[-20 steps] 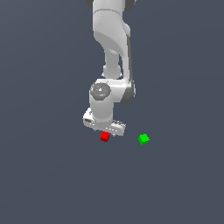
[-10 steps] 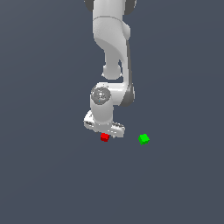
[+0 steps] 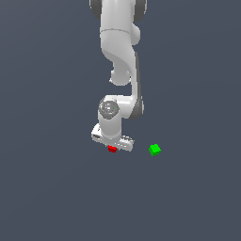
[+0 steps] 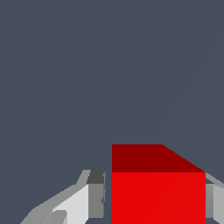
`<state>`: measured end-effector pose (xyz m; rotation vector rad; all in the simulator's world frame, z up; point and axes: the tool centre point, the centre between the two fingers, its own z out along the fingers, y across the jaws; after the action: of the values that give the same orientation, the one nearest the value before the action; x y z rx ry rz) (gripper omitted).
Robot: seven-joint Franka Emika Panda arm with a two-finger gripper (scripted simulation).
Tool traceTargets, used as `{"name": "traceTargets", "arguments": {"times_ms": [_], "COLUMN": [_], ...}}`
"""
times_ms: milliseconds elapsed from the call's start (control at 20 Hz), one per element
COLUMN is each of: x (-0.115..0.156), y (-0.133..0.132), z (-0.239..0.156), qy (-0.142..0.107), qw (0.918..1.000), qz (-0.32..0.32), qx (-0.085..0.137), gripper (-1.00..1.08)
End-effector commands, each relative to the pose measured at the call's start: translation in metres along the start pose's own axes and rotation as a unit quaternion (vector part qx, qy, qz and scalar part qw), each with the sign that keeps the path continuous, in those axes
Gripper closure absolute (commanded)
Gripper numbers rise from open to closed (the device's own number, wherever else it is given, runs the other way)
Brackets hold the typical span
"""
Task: Stack the red cube on top of the green cube.
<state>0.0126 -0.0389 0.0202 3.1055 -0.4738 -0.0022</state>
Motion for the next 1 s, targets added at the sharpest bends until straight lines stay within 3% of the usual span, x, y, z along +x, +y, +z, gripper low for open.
{"name": "traceTargets", "arguments": {"times_ms": [0, 600, 950], "x": [0.001, 0.0, -0.001], "y": [0.0, 0.0, 0.0], "z": [0.0, -0.003, -0.031], "qy": [0.001, 0.001, 0.001], "qw": [1.0, 1.0, 1.0], "qz": [0.0, 0.0, 0.0], "qx": [0.0, 0.0, 0.0], "gripper": [1.08, 1.08, 1.08]}}
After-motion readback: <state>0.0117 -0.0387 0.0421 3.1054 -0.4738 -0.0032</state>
